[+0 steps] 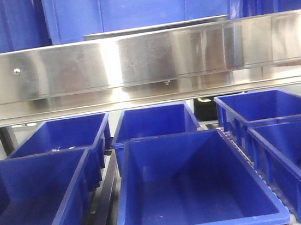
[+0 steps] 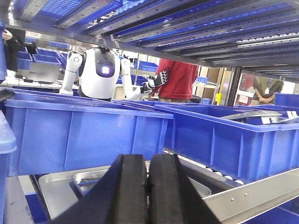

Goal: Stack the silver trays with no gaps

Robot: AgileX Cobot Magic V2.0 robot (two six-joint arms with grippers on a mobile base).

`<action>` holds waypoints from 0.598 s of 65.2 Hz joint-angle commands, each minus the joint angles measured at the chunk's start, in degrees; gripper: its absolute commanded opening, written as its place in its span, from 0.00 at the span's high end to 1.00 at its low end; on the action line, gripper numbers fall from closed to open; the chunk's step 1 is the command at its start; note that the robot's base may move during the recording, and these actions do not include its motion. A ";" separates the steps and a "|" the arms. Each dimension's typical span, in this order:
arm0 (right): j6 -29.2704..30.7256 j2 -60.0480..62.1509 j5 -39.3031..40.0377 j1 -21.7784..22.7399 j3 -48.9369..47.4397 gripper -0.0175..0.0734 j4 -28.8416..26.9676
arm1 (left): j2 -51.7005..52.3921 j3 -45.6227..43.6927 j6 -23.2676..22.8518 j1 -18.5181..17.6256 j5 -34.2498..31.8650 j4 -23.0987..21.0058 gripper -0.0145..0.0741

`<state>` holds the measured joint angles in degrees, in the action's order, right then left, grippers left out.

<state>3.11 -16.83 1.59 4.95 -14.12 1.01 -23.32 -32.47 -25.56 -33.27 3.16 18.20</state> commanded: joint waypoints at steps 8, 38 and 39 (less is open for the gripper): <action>-0.85 7.62 -4.33 1.88 7.73 0.90 -0.17 | 0.26 0.08 0.11 -0.01 -1.09 0.35 0.84; -4.68 16.83 -0.85 1.67 14.12 0.90 -0.17 | 0.23 0.08 0.11 -0.01 -1.13 0.35 0.84; -4.68 16.83 -0.85 1.53 14.12 0.90 -0.17 | 0.23 0.08 0.11 -0.01 -1.13 0.35 0.84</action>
<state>-1.29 -0.47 -0.84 6.55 0.00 0.89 -23.32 -32.47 -25.56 -33.27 2.93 18.20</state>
